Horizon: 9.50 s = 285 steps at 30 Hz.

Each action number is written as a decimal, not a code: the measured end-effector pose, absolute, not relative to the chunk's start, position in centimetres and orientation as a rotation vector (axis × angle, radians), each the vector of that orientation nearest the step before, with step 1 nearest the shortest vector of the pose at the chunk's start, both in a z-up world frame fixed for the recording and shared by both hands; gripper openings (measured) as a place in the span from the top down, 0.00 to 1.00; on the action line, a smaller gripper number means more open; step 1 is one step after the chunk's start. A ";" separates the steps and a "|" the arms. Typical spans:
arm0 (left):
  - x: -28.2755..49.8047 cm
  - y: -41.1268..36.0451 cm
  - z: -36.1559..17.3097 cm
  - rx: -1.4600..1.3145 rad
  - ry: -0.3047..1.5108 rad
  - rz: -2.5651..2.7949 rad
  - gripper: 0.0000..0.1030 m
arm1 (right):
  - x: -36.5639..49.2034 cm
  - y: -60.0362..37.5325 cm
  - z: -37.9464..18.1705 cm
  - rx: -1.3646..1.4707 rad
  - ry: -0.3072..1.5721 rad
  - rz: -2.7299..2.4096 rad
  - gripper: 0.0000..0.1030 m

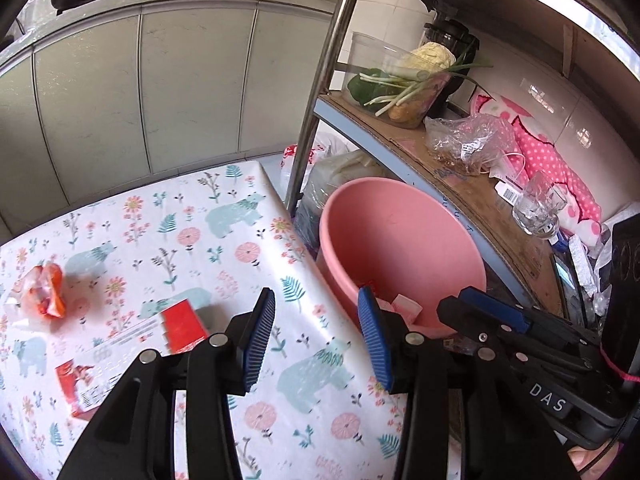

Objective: Collect trash
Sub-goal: 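Return both tools from the bucket to the table, then grasp the orange-and-white wrapper bag with the left tool while the right tool grasps the red-and-white box, then carry the wrapper bag and box over the pink bucket, then lower the wrapper bag and box into the bucket and open both tools, then raise both open tools out of the bucket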

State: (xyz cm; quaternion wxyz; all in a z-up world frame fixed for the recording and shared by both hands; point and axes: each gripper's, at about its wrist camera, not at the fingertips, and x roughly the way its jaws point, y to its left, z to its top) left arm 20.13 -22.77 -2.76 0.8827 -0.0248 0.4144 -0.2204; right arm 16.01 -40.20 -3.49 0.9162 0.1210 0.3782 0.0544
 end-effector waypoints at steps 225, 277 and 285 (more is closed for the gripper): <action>22.9 -32.9 -6.9 0.073 0.866 -0.551 0.66 | 19.7 -48.7 -8.2 0.453 0.858 -0.086 0.57; 20.3 -28.8 -1.9 -0.002 0.779 -0.500 0.46 | 15.5 -47.0 -4.0 0.332 0.762 -0.074 0.57; 18.7 -28.1 -0.5 -0.005 0.750 -0.475 0.46 | 13.4 -45.3 -2.9 0.246 0.696 -0.073 0.57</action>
